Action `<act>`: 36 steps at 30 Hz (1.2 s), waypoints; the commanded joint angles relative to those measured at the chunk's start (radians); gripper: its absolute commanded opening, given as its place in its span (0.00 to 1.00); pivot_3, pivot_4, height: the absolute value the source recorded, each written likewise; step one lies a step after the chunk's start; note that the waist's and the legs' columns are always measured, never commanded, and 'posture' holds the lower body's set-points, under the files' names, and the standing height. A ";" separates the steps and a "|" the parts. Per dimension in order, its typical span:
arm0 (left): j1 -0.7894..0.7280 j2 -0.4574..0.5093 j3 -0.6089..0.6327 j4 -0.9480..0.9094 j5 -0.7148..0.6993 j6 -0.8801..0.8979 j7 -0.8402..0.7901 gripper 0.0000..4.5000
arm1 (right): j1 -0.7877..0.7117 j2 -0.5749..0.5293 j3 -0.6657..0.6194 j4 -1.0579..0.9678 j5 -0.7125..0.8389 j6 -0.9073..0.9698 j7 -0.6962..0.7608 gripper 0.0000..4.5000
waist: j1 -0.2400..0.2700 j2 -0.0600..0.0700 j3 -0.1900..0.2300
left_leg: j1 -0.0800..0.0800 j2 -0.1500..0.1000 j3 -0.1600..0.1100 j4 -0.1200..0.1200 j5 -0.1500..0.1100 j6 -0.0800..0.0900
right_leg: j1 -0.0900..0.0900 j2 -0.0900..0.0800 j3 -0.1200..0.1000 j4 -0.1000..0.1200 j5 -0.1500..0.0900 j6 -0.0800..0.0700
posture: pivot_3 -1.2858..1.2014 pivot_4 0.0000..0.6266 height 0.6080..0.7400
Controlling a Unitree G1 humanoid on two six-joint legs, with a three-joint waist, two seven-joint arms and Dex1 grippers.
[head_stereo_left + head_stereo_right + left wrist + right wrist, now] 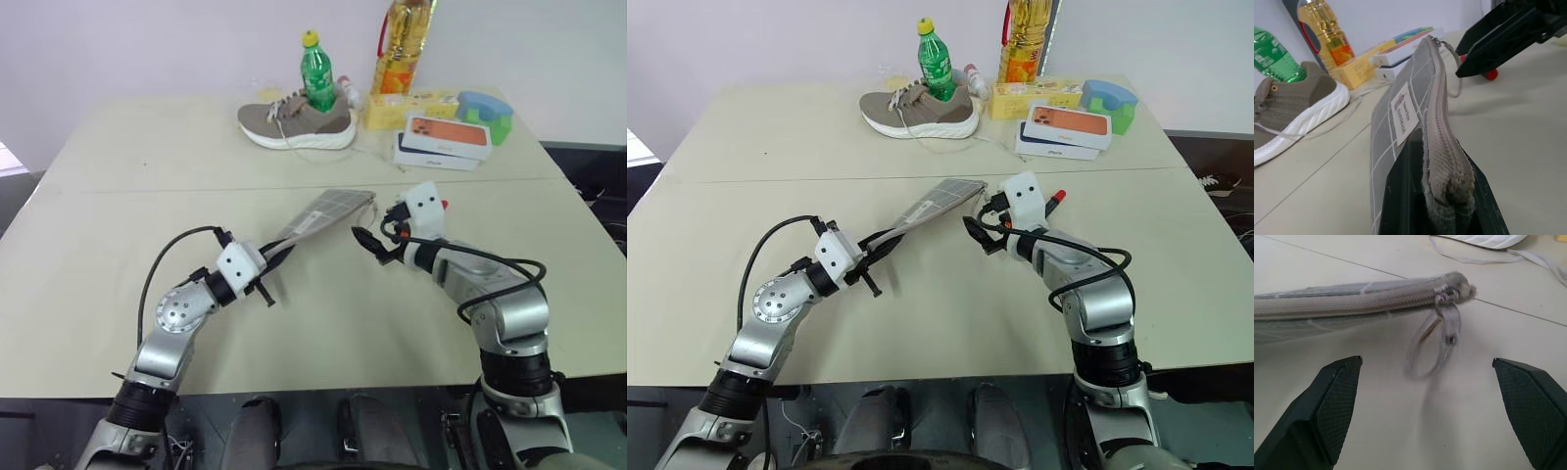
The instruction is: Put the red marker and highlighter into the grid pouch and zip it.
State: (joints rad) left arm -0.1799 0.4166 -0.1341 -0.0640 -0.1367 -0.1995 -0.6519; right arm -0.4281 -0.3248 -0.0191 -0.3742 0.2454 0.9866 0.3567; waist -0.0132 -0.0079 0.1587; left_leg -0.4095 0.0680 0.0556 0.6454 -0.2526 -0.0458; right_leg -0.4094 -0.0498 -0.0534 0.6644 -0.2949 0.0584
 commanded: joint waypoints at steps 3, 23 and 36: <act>0.029 0.024 0.017 -0.078 -0.033 0.005 -0.038 0.00 | -0.027 -0.008 -0.028 -0.020 0.001 -0.026 -0.030 0.99 | 0.000 0.000 0.000 | 0.000 0.000 0.000 0.000 0.000 0.000 | 0.000 0.000 0.000 0.000 0.000 0.000 | 0.52 0.24 1.00; -0.019 -0.008 -0.022 -0.039 0.040 0.008 -0.011 0.00 | -0.032 -0.210 0.254 -0.099 -0.111 -0.102 0.079 0.01 | 0.001 -0.001 0.002 | 0.000 0.000 0.000 0.000 0.000 0.000 | 0.000 0.000 0.000 -0.001 0.000 0.000 | 0.52 0.24 1.00; -0.138 -0.114 -0.098 0.083 0.149 -0.031 0.035 0.00 | -0.173 -0.225 0.440 -0.257 -0.128 -0.026 0.194 0.01 | 0.002 -0.003 0.003 | 0.000 0.000 -0.002 0.001 0.000 0.000 | 0.000 0.001 0.000 -0.001 0.000 0.000 | 0.52 0.24 1.00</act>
State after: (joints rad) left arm -0.2959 0.3163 -0.2172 0.0141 -0.0069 -0.2129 -0.6309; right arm -0.5675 -0.5679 0.4001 -0.5586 0.1020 0.9590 0.5300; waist -0.0111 -0.0109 0.1616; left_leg -0.4099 0.0677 0.0534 0.6460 -0.2527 -0.0456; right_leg -0.4093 -0.0493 -0.0534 0.6639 -0.2950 0.0583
